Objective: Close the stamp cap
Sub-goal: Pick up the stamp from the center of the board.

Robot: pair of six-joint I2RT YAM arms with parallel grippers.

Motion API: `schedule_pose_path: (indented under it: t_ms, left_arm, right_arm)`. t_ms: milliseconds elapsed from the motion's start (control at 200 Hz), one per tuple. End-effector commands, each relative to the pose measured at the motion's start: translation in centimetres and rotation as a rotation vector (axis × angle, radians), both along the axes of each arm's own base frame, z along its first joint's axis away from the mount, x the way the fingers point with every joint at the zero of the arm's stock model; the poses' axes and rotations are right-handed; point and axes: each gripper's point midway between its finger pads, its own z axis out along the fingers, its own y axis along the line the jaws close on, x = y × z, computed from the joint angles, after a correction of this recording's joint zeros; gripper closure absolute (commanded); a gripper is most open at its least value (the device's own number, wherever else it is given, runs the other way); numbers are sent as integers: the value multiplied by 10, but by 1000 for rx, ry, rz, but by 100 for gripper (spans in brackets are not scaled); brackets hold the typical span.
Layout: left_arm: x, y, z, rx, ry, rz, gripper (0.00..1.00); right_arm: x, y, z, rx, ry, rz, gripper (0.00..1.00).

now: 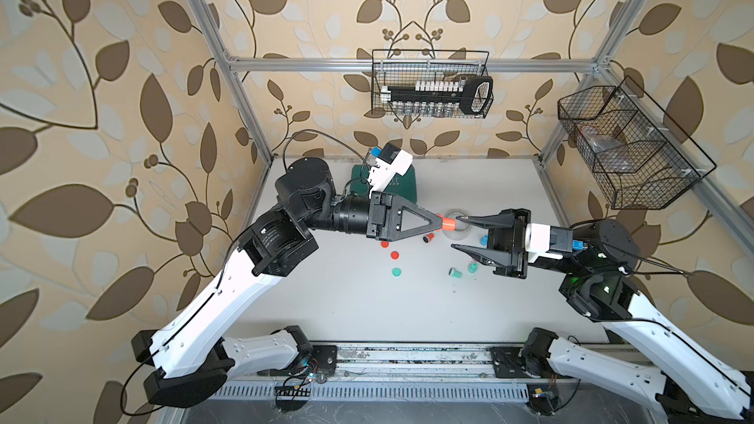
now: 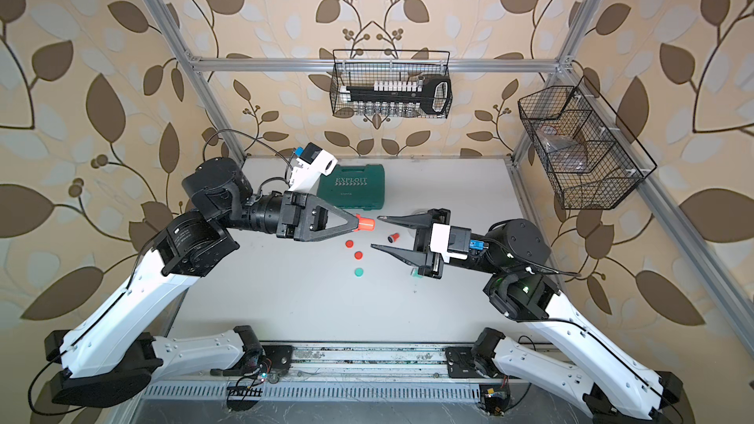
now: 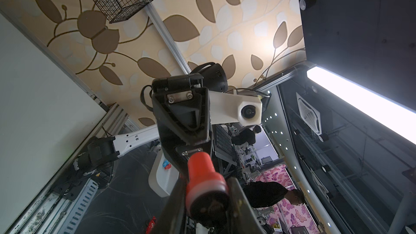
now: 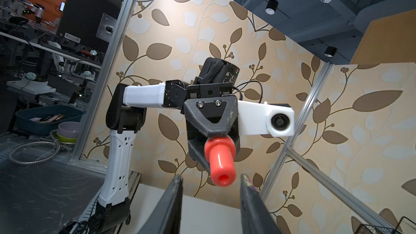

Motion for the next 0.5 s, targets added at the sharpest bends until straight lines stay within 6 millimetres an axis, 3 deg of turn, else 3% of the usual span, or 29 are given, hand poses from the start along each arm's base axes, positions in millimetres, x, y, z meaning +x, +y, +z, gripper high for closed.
schedule_pose_path:
  t_ms: [0, 495]
  left_arm:
    - [-13, 8, 20, -60, -52, -31, 88]
    - [-10, 7, 19, -69, -36, -21, 89]
  right_arm:
    - [-15, -2, 24, 46, -36, 75, 63]
    - [-9, 13, 23, 22, -31, 95, 74]
